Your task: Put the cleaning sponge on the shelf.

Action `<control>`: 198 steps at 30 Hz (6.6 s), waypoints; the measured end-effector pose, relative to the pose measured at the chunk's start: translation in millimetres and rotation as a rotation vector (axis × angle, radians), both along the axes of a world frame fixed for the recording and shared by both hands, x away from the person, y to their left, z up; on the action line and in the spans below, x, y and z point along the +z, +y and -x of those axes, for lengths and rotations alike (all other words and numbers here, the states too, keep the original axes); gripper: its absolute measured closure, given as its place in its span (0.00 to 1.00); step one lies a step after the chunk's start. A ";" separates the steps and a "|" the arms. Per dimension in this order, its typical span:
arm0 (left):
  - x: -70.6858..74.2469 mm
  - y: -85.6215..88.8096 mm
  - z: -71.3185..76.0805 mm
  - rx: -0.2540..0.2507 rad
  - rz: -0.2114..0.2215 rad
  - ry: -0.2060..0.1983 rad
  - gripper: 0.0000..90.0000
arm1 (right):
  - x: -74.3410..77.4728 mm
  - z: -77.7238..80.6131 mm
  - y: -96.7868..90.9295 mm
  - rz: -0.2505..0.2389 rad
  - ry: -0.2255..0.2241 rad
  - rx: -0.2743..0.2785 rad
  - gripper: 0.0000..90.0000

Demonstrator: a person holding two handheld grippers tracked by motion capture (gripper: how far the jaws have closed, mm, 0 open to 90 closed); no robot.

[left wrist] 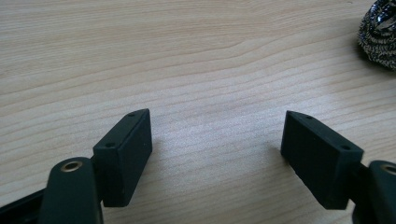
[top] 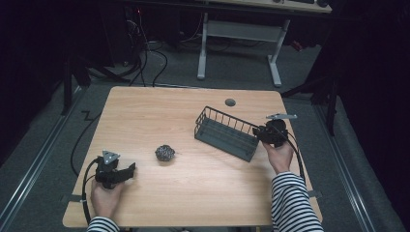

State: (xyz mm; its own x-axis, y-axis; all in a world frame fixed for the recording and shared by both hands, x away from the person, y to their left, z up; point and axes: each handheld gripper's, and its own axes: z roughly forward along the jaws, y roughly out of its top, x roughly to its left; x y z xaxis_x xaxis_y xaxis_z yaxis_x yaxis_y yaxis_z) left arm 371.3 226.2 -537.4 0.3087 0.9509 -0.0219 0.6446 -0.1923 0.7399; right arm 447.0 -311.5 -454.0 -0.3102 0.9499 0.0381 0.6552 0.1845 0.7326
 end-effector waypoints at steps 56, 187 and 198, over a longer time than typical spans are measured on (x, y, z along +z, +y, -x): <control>0.0 0.0 0.3 0.002 0.001 -0.001 0.28 | -2.8 75.3 32.5 -0.027 -0.030 0.081 0.68; 41.0 -118.5 -45.5 -0.281 -0.057 0.102 0.14 | -76.2 116.6 -27.8 0.058 -0.008 -0.132 0.40; 29.4 -126.0 -56.5 -0.276 -0.100 0.138 0.17 | -76.1 116.6 -27.8 0.058 -0.007 -0.133 0.40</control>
